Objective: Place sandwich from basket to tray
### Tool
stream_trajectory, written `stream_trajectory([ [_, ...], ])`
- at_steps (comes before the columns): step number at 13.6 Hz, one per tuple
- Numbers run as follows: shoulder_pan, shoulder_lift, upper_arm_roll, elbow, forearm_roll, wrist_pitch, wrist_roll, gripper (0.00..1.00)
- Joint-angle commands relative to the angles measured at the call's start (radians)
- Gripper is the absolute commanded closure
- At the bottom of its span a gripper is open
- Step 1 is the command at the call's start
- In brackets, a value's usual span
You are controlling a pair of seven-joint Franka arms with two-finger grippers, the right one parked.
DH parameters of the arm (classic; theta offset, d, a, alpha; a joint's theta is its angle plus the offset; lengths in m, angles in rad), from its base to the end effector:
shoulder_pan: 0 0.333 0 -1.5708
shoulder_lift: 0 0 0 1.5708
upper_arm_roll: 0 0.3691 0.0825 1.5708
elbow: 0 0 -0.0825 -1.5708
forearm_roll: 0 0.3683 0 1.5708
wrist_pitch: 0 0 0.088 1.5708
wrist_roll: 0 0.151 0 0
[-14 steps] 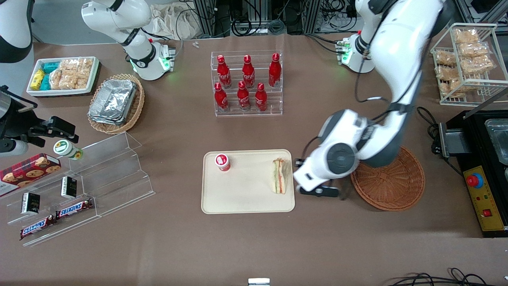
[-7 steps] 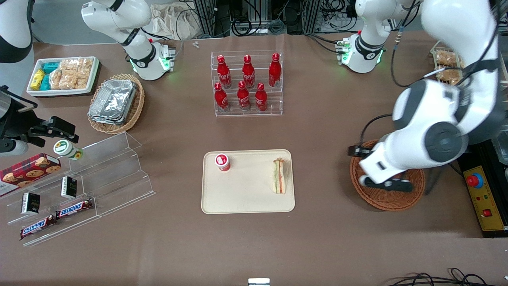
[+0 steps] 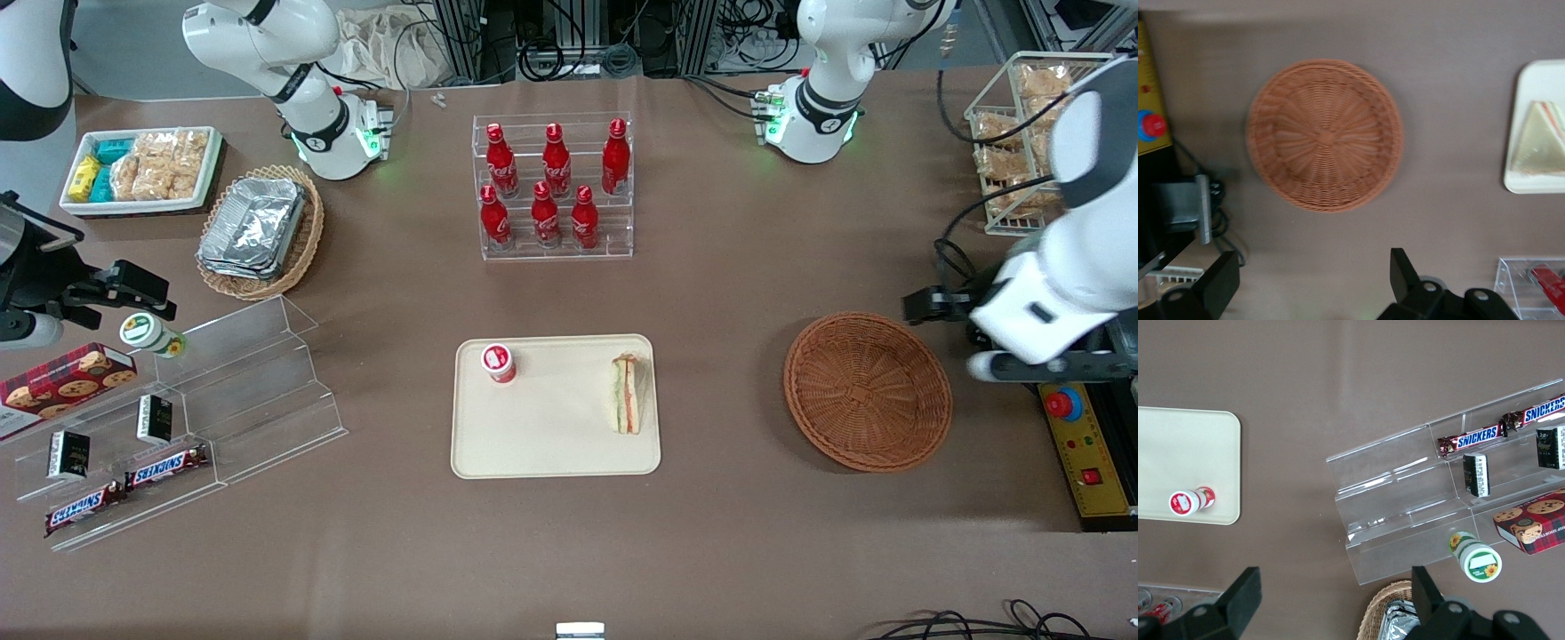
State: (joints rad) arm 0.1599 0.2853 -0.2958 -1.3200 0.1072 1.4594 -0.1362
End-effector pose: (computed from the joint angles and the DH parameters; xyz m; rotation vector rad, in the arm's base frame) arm 0.6161 -0.0396 0.5775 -3.0927 -0.0168 0.2007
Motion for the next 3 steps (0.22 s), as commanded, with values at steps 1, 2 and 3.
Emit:
stream_trajectory([
  [1, 0.026, -0.008, 0.003, -0.016, 0.022, -0.004, 0.007, 0.0],
  [2, 0.024, -0.008, 0.016, -0.015, 0.022, -0.002, 0.003, 0.0],
  [3, 0.024, -0.009, 0.017, -0.015, 0.022, -0.002, 0.0, 0.0],
])
